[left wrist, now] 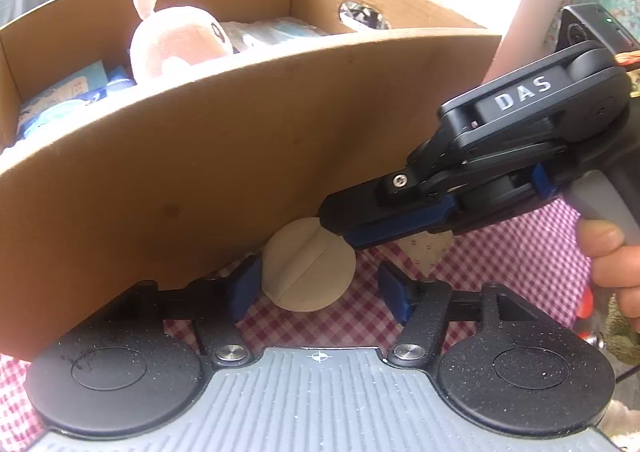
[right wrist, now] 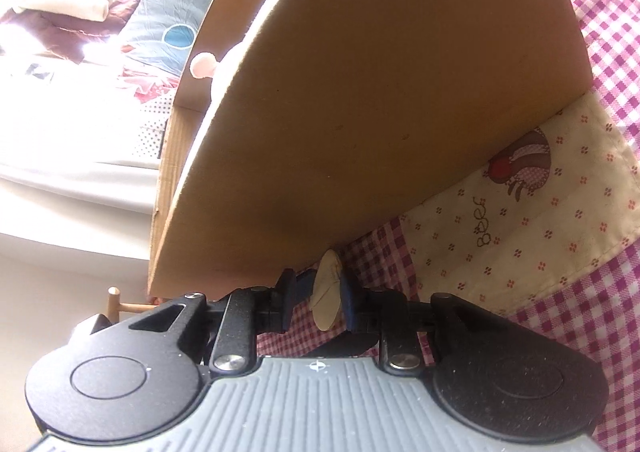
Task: Organize soft objects
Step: 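Lower the right gripper to the round wooden coaster and grasp its edge, then lift the wooden coaster into the box and release it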
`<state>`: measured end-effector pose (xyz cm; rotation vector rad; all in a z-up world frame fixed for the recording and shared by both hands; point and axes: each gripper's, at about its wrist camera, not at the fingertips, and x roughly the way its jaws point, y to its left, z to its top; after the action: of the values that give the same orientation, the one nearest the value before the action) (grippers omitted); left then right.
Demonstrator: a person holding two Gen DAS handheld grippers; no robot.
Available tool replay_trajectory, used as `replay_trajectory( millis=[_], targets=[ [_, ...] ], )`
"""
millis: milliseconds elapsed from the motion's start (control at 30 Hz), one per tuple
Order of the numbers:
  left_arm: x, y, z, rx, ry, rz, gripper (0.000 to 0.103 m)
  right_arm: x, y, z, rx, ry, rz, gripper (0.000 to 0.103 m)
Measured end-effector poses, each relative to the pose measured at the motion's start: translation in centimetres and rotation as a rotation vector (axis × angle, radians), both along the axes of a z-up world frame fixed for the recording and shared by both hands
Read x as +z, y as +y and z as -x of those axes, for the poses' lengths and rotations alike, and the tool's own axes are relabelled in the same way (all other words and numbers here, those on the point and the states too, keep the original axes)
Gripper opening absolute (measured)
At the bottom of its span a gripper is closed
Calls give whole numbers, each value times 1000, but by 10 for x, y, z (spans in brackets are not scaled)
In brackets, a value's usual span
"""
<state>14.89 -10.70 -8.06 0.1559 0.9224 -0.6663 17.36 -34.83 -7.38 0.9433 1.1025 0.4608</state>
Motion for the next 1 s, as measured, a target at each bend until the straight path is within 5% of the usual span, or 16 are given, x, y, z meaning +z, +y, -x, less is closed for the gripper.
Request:
replay_trajectory(
  millis=[100, 400, 600, 900, 1000],
  targets=[
    [2, 1, -2, 26, -11, -17, 49, -2, -6, -1, -3, -7, -28, 26],
    [3, 8, -6, 54, 12, 20, 49, -12, 19, -9, 5, 23, 32, 25],
    [2, 9, -4, 40, 1, 18, 49, -6, 35, -13, 34, -9, 84, 10],
    [42, 18, 22, 8, -6, 92, 57, 58, 43, 23, 102, -148, 101, 7],
    [74, 30, 32, 3, -18, 181, 78, 101, 48, 34, 127, -261, 120, 7]
  ],
)
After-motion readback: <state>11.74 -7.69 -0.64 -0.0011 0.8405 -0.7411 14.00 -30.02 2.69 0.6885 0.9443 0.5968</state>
